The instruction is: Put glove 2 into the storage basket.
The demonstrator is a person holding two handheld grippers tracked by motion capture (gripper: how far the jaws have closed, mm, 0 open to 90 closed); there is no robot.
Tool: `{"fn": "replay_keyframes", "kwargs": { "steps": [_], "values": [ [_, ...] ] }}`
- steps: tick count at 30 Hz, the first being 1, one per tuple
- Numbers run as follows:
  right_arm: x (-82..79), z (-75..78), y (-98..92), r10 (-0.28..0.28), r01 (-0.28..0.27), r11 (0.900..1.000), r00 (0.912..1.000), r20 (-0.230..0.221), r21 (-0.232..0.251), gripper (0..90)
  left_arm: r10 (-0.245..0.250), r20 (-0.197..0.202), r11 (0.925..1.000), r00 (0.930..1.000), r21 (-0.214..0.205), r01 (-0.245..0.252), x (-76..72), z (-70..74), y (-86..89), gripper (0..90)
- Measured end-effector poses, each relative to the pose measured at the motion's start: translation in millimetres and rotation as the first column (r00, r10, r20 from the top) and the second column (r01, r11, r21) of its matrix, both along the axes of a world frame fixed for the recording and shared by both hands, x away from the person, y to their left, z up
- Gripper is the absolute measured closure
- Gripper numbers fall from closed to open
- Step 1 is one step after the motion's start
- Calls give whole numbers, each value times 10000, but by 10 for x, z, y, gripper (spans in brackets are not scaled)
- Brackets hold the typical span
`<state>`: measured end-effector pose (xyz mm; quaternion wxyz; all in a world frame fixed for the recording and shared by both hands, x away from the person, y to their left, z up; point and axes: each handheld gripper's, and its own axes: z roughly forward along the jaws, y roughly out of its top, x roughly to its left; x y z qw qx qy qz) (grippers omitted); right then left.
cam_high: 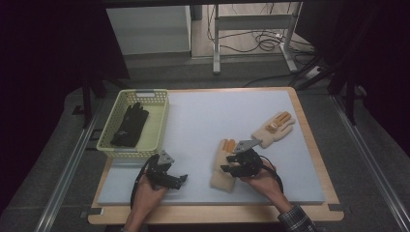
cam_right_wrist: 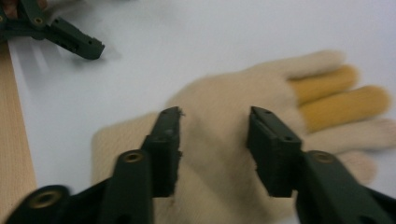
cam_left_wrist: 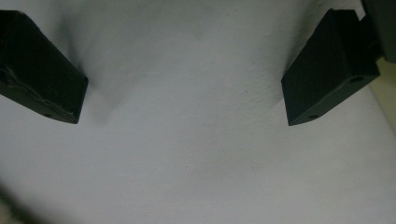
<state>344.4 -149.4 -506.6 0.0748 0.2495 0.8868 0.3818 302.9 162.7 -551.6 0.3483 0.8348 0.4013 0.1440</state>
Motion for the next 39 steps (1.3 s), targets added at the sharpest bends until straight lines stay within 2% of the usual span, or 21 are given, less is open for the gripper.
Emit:
{"fn": "replay_keyframes", "kwargs": {
  "steps": [3, 9, 10, 13, 14, 15, 17, 19, 23, 26, 30, 34, 38, 39],
  "values": [
    [14, 4, -23, -83, 83, 9999, 10000, 21, 119, 439, 0, 1, 10000, 10000, 1, 0, 0, 0, 0, 9],
    [100, 104, -172, -654, 650, 9978, 9973, 340, 143, 433, 0, 3, 10000, 10000, -3, 0, 0, 0, 0, 9],
    [125, 110, -211, -817, 811, 9965, 9960, 350, 180, 446, 1, 3, 10000, 10000, -1, -1, 0, 0, 0, 9],
    [173, 116, -345, -1362, 1354, 9905, 9900, 368, 240, 574, -2, 2, 10000, 10000, 0, 2, 0, 0, 0, 9],
    [173, 116, -345, -1362, 1354, 9905, 9900, 368, 240, 574, -2, 2, 10000, 10000, 0, 2, 0, 0, 0, 9],
    [190, 91, -426, -1633, 1631, 9866, 9852, 517, 76, 675, 1, 3, 10000, 10000, -3, -1, 0, 0, 0, 9],
    [200, 57, -476, -1830, 1832, 9831, 9819, 490, -1, 722, -1, 3, 10000, 10000, -2, 1, 0, 0, 0, 9],
    [218, -10, -522, -1973, 1975, 9803, 9800, 251, -77, 746, 1, 0, 10000, 10000, -3, -1, 0, 0, 0, 9],
    [248, -147, -530, -2092, 2093, 9778, 9778, 102, -137, 748, 6, 1, 10000, 10000, -6, -6, 0, 0, 0, 9],
    [291, -200, -486, -2136, 2140, 9767, 9766, 255, -126, 734, 6, 4, 10000, 10000, -6, -6, 0, 0, 0, 9],
    [378, -214, -408, -2220, 2222, 9750, 9745, 322, -1, 720, 2, 1, 10000, 10000, -2, -2, 0, 0, 1, 9],
    [442, -217, -348, -2135, 2135, 9769, 9765, 288, 11, 699, 0, 9, 10000, 10000, -1, 0, -1, 0, 0, 9],
    [452, -210, -391, -2221, 2220, 9750, 9746, 302, 55, 672, -2, 7, 10000, 10000, -1, 2, 0, 0, 0, 9],
    [461, -187, -467, -2360, 2355, 9717, 9714, 247, 186, 641, 1, 8, 10000, 10000, -5, -1, 0, 0, 0, 9]
  ]
}}
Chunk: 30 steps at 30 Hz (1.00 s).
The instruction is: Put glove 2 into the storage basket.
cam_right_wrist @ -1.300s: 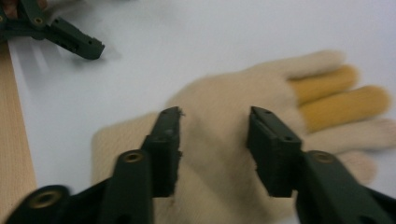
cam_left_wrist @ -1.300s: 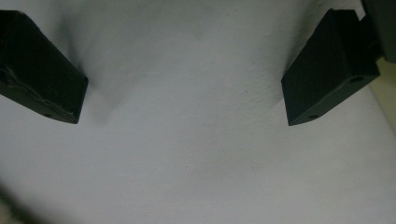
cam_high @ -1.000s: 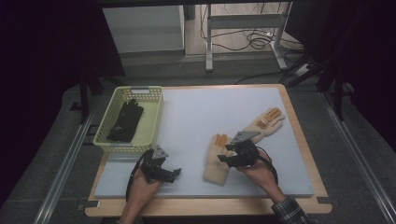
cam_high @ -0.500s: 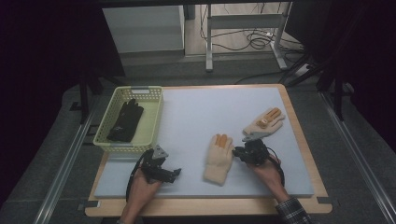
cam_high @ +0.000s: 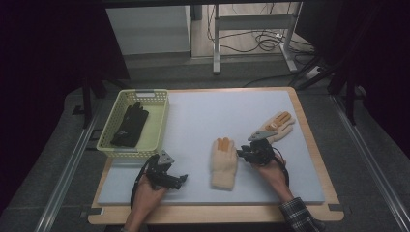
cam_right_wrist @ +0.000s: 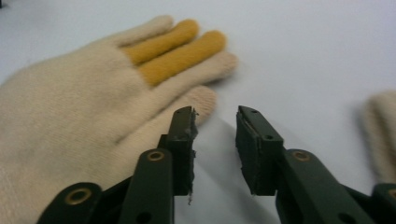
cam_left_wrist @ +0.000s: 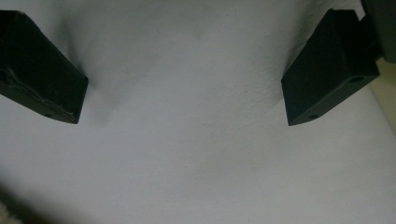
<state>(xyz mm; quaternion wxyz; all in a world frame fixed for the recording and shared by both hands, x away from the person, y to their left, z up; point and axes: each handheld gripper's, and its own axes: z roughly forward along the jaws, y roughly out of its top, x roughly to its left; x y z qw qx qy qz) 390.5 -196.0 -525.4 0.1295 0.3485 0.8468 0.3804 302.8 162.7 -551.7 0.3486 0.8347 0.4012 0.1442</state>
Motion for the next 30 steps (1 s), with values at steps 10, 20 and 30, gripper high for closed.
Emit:
{"fn": "replay_keyframes", "kwargs": {
  "steps": [10, 20, 30],
  "values": [
    [72, 283, -542, -1305, 1300, 9914, 9894, 635, 112, 606, 1, -5, 10000, 10000, 0, -1, 1, 0, 0, 9],
    [481, 360, -965, -2980, 3009, 9535, 9493, 999, -150, 418, 9, -12, 10000, 10000, -4, -9, 1, 0, 0, 9],
    [791, 114, -910, -3160, 3258, 9432, 9403, 1264, -656, 292, 22, -8, 10000, 10000, -20, -22, 1, -1, -1, 9]
  ]
}}
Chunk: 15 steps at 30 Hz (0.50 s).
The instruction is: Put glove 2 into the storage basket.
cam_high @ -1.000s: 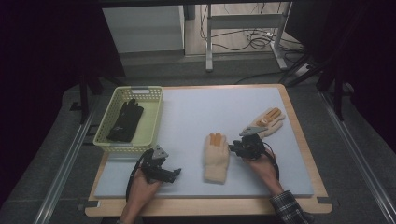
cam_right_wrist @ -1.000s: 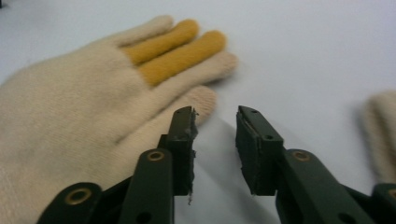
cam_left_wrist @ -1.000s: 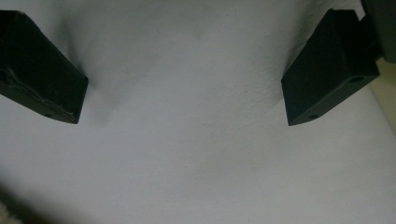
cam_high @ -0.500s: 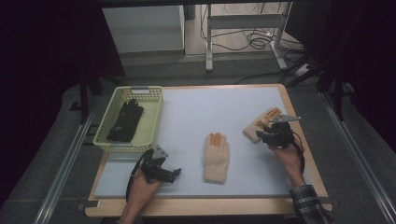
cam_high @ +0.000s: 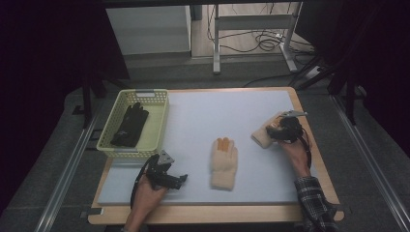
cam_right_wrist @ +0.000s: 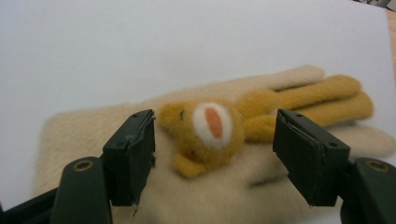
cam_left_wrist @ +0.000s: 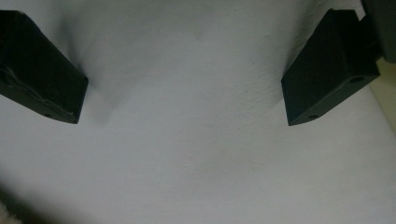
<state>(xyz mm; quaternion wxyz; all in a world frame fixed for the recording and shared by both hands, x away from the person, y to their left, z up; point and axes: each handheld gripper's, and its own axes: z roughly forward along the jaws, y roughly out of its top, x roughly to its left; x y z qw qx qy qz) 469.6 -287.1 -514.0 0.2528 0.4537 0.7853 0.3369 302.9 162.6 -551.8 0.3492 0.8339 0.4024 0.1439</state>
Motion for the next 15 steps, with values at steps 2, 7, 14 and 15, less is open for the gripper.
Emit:
{"fn": "replay_keyframes", "kwargs": {
  "steps": [2, 7, 14, 15],
  "values": [
    [41, -48, 18, -113, 112, 9997, 9999, -36, -201, 305, 2, 2, 10000, 10000, -2, -2, 0, 0, 0, 9],
    [35, -73, -14, -68, 81, 9992, 9994, -334, 389, 603, -2, 3, 10000, 10000, 2, 2, 0, 0, 0, 9],
    [-63, 23, -43, 167, -162, 9996, 9996, -224, 221, 645, -4, 0, 10000, 10000, 9, 4, 0, 0, 1, 9],
    [-76, 39, -50, 206, -200, 9994, 9996, -207, 288, 646, -4, -2, 10000, 10000, 8, 4, 0, 0, 1, 9]
  ]
}}
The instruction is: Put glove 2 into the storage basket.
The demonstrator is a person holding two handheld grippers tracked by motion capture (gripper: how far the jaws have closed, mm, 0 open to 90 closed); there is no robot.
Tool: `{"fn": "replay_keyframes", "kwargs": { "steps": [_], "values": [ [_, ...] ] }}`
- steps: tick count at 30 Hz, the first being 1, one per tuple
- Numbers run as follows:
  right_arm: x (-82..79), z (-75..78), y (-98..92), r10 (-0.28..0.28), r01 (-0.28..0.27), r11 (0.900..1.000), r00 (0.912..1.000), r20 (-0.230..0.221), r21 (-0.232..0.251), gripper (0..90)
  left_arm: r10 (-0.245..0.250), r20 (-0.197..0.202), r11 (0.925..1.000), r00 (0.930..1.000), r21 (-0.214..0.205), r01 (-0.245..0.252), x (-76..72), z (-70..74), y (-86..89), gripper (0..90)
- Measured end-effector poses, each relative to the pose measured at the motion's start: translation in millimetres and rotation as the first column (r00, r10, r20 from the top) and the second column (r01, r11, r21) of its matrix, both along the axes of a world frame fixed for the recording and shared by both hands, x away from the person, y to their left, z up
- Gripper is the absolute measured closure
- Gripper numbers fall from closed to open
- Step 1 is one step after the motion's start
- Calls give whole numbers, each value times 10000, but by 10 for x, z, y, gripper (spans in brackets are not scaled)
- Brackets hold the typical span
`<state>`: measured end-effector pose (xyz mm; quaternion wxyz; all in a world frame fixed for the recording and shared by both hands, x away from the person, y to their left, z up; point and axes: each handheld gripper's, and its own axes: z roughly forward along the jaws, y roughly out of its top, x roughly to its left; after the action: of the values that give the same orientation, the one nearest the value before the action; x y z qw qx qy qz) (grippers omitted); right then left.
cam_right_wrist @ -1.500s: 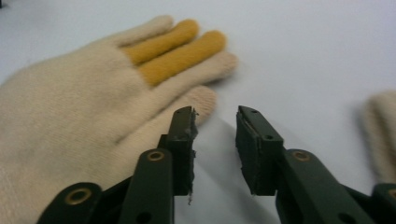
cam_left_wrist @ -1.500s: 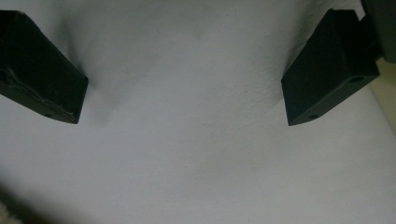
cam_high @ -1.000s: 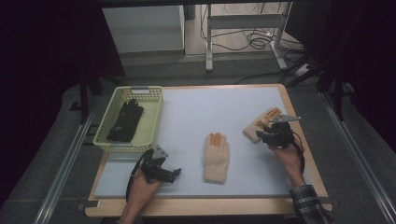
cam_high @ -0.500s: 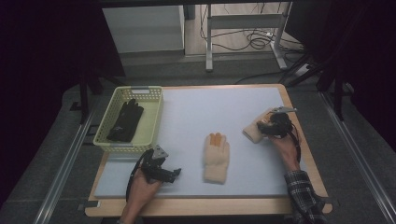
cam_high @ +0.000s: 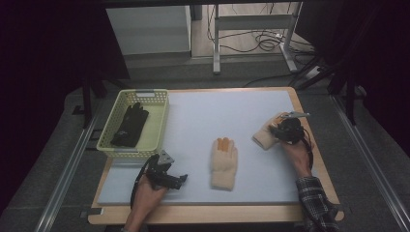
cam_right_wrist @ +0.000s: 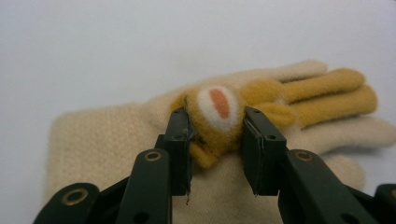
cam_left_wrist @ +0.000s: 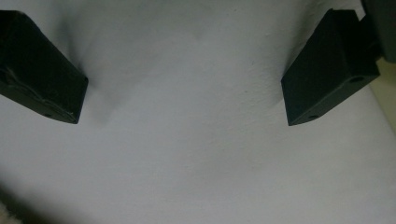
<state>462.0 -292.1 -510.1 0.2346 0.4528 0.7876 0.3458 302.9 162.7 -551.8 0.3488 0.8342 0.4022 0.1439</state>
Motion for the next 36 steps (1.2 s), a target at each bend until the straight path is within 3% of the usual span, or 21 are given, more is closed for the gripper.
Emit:
{"fn": "replay_keyframes", "kwargs": {
  "steps": [12, 17, 23, 24, 25, 29, 30, 31, 32, 34, 36],
  "values": [
    [-293, 270, 65, 1000, -1017, 9934, 9944, 336, 528, 644, -7, -1, 10000, 10000, 7, 7, -1, 0, 1, 9],
    [-508, 428, 193, 1840, -1884, 9790, 9811, 602, 780, 644, -8, 1, 10000, 10000, 9, 8, -1, 0, 1, 9],
    [-777, 593, 435, 3026, -3090, 9473, 9498, 800, 848, 644, -18, 12, 10000, 10000, 21, 18, 0, 1, 2, 9],
    [-777, 593, 435, 3026, -3090, 9473, 9498, 800, 848, 644, -18, 12, 10000, 10000, 21, 18, 0, 1, 2, 9],
    [-881, 648, 541, 3507, -3581, 9293, 9323, 884, 907, 644, -7, 16, 10000, 10000, 8, 7, 0, 0, 1, 9],
    [-1028, 691, 727, 4300, -4379, 8928, 8983, 899, 1057, 643, 11, 32, 10000, 10000, -6, -11, 0, -1, -1, 9],
    [-1028, 691, 727, 4300, -4379, 8928, 8983, 899, 1057, 643, 11, 32, 10000, 10000, -6, -11, 0, -1, -1, 9],
    [-1099, 681, 854, 4768, -4830, 8699, 8754, 800, 1003, 643, 23, 17, 10000, 10000, -19, -23, -1, -1, -2, 9],
    [-1122, 673, 897, 4896, -4950, 8634, 8687, 751, 975, 642, 20, 11, 10000, 10000, -20, -20, -1, -1, -2, 9],
    [-1172, 630, 1024, 5320, -5357, 8390, 8444, 627, 952, 642, 9, 11, 10000, 10000, -13, -9, -1, 0, -1, 9],
    [-1193, 585, 1117, 5555, -5577, 8252, 8300, 499, 895, 642, 3, 12, 10000, 10000, -11, -3, -1, 0, -1, 10]
  ]
}}
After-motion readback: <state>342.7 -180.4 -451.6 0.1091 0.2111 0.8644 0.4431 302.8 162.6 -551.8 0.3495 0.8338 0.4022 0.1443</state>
